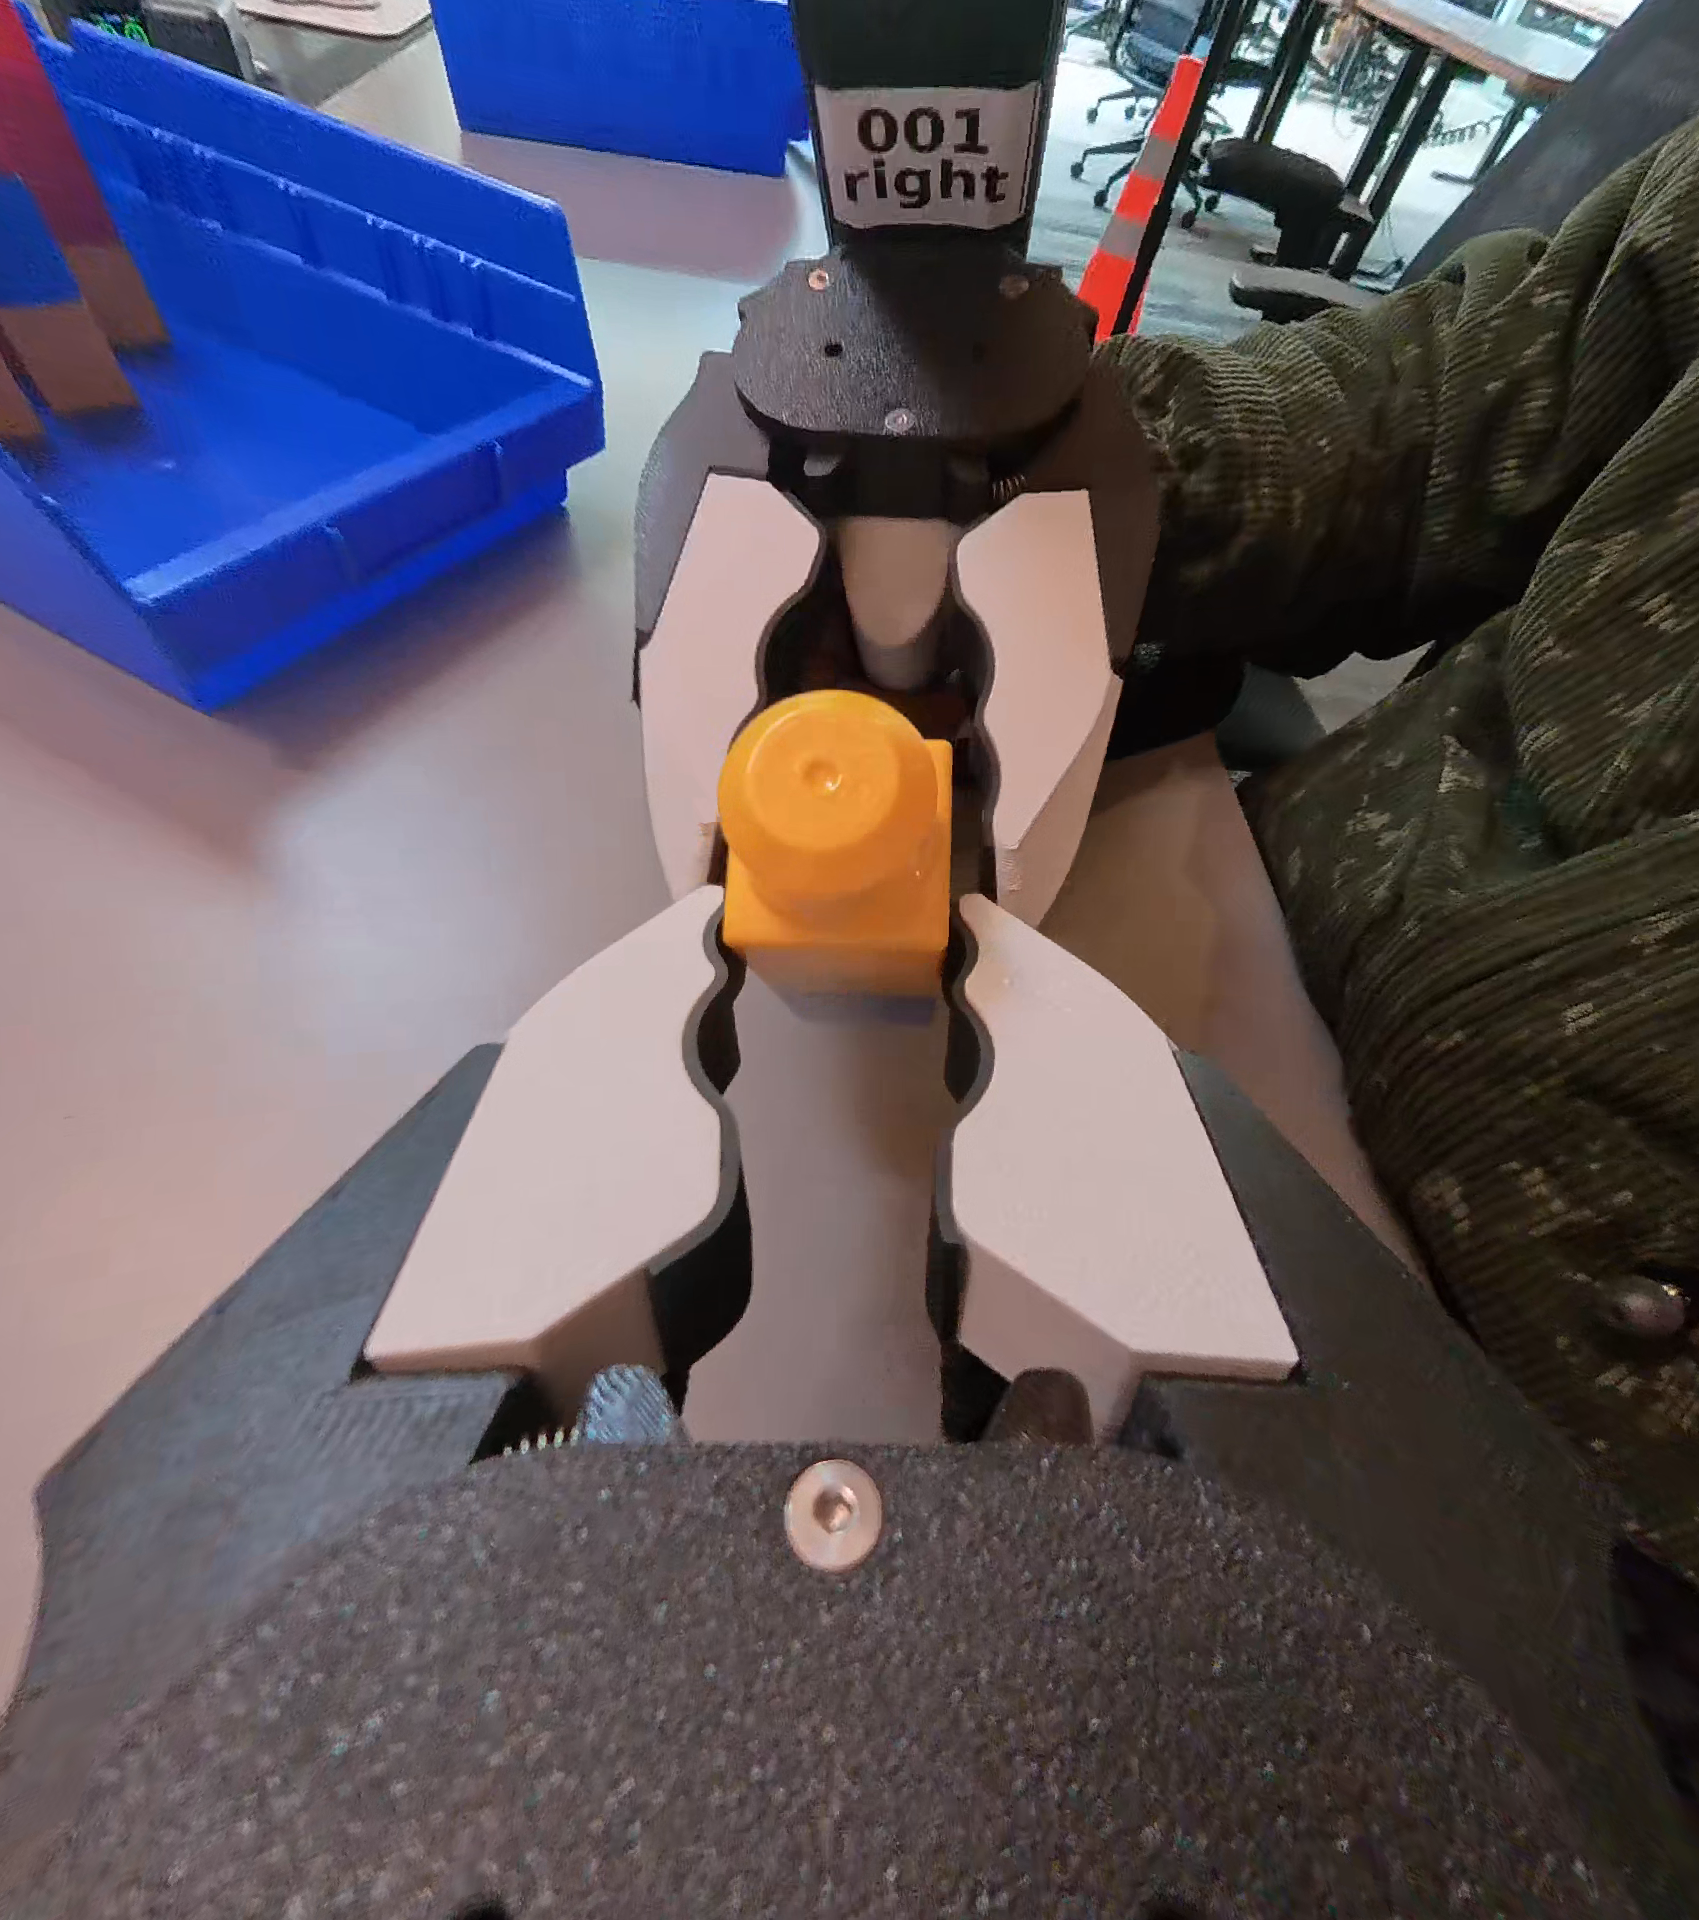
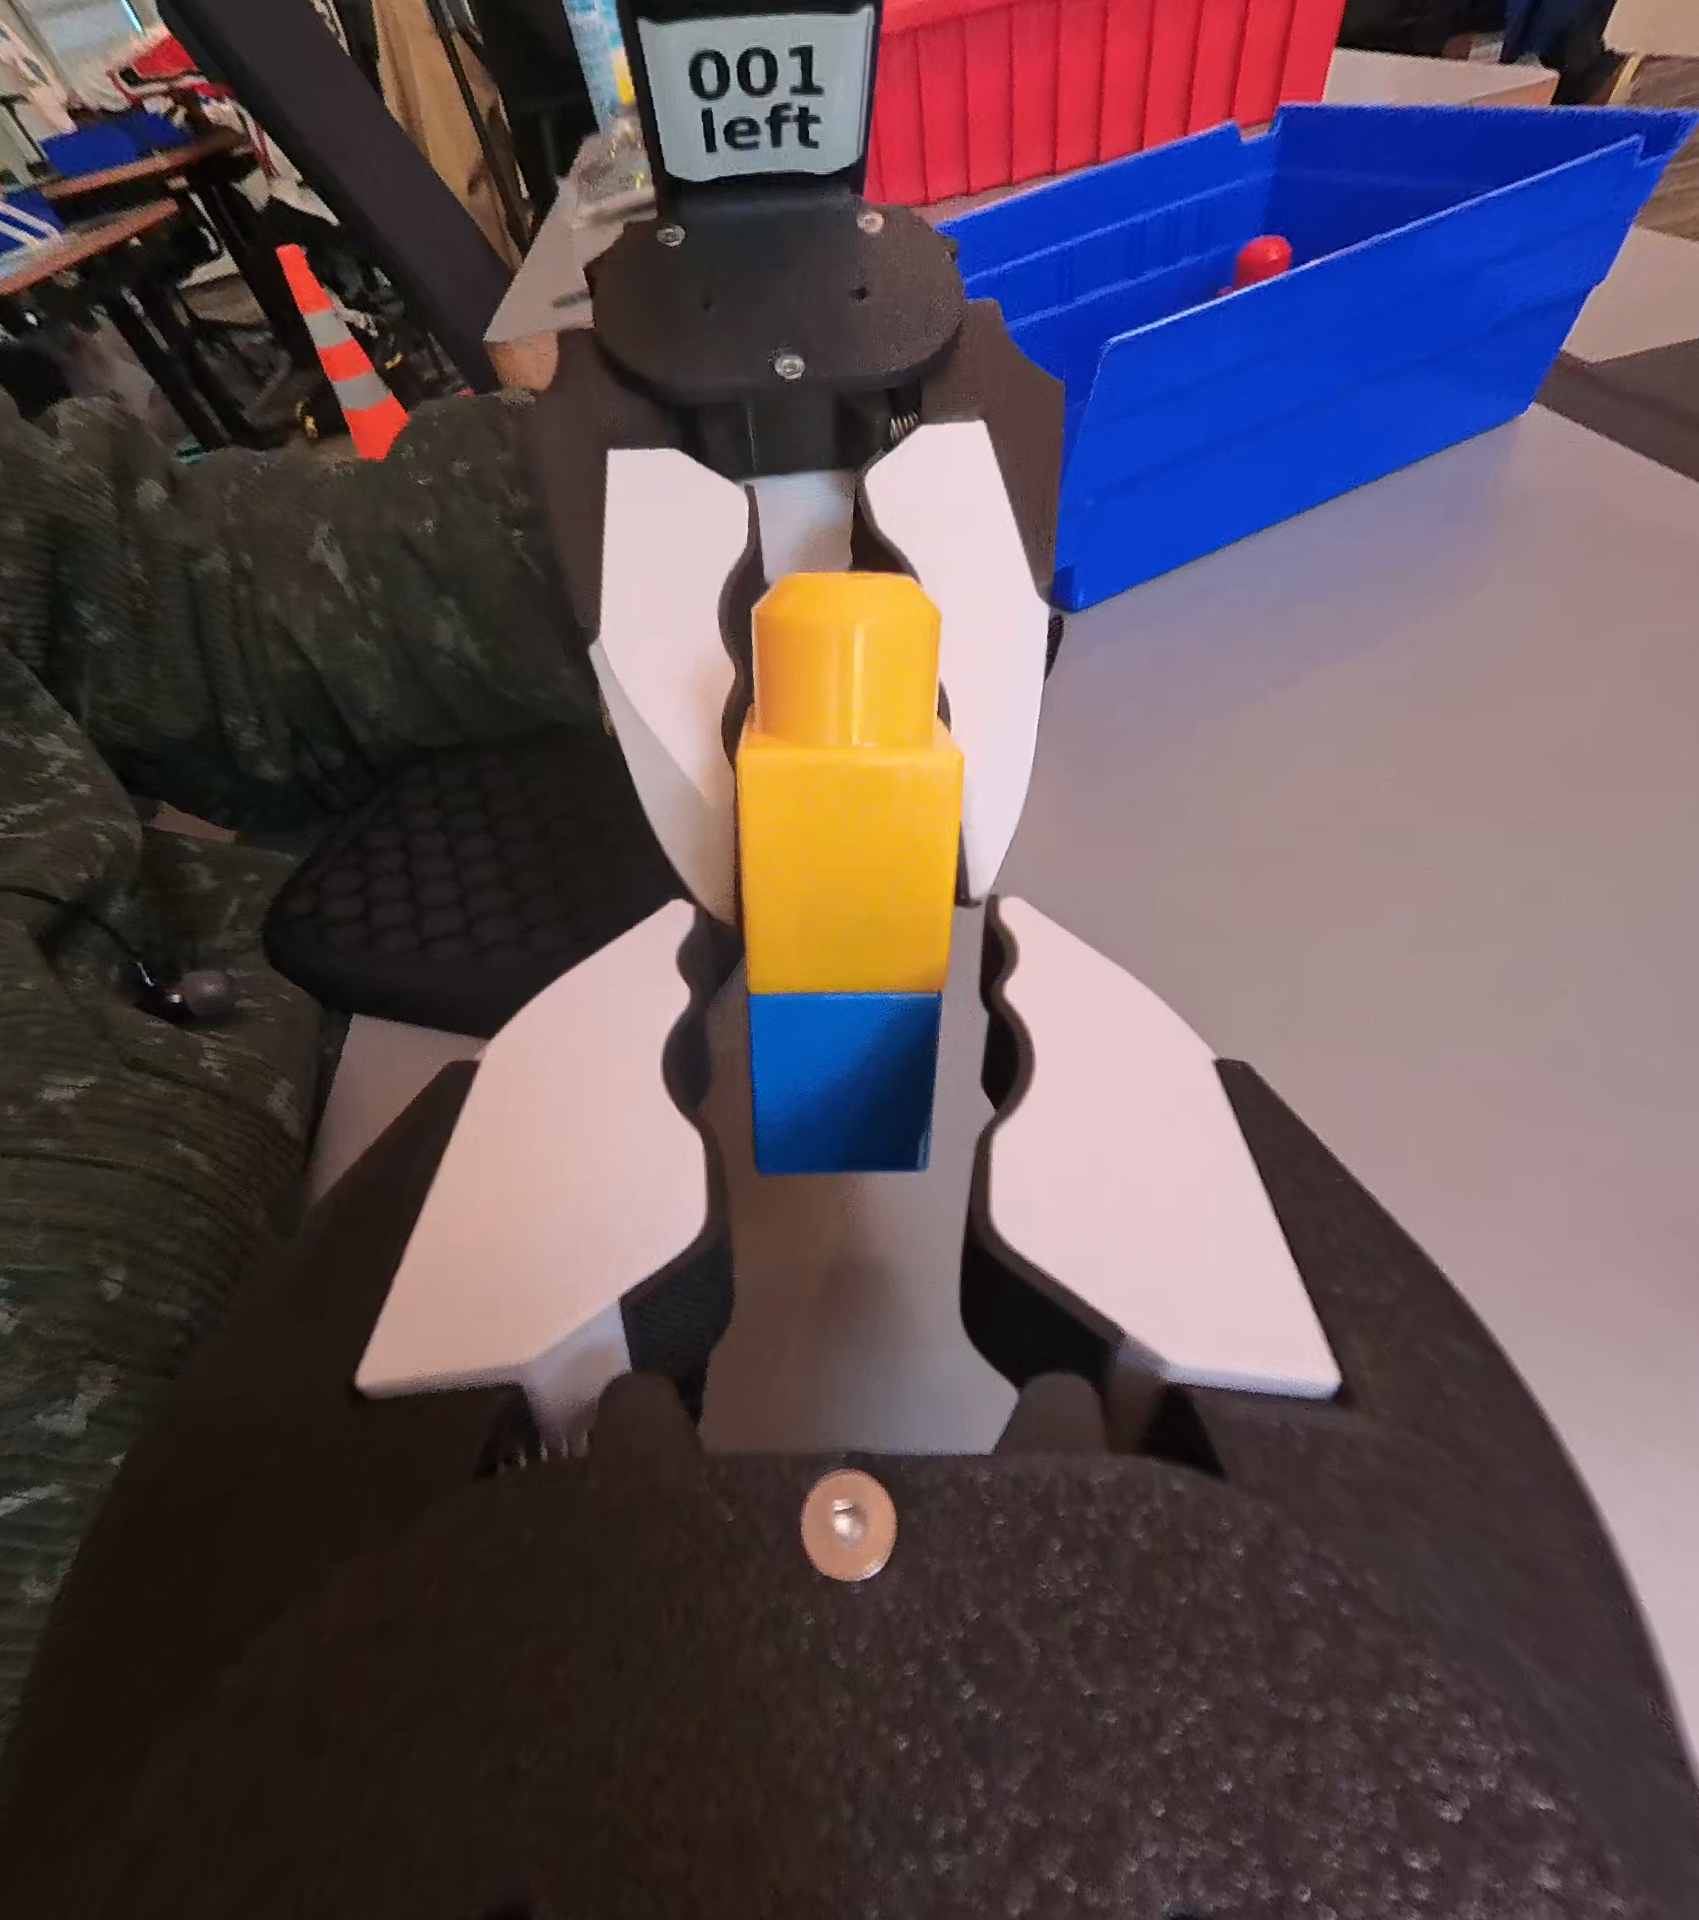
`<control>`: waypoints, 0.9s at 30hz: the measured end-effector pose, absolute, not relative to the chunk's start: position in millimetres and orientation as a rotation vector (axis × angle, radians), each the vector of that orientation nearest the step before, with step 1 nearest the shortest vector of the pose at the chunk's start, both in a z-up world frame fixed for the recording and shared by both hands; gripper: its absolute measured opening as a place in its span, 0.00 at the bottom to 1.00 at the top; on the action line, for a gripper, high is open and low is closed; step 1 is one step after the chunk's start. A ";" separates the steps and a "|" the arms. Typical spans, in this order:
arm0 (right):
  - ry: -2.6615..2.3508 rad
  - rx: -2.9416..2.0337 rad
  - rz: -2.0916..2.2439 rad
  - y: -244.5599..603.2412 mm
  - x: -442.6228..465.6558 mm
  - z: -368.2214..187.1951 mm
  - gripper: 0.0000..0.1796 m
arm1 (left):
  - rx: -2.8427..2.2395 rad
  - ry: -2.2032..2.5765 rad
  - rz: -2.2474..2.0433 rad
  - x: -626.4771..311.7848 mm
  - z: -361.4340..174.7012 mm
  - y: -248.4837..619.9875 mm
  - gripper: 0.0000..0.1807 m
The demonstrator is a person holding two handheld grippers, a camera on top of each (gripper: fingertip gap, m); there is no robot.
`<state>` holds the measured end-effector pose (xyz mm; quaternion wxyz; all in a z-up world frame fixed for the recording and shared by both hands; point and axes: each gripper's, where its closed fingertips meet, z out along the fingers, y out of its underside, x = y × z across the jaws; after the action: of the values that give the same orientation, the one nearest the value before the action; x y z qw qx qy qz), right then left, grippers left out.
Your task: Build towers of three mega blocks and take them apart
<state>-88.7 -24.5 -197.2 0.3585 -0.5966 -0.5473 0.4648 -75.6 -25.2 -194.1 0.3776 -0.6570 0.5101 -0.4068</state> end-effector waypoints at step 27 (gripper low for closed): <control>-1.425 -1.507 1.132 -17.4 -80.3 -189.6 0.20 | -2.326 0.048 0.049 -478.4 -151.7 158.0 0.27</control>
<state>-80.3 -17.4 -189.6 0.3795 -0.5901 -0.5579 0.4434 -478.4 158.0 -151.7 0.3960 -0.9178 0.0188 0.0193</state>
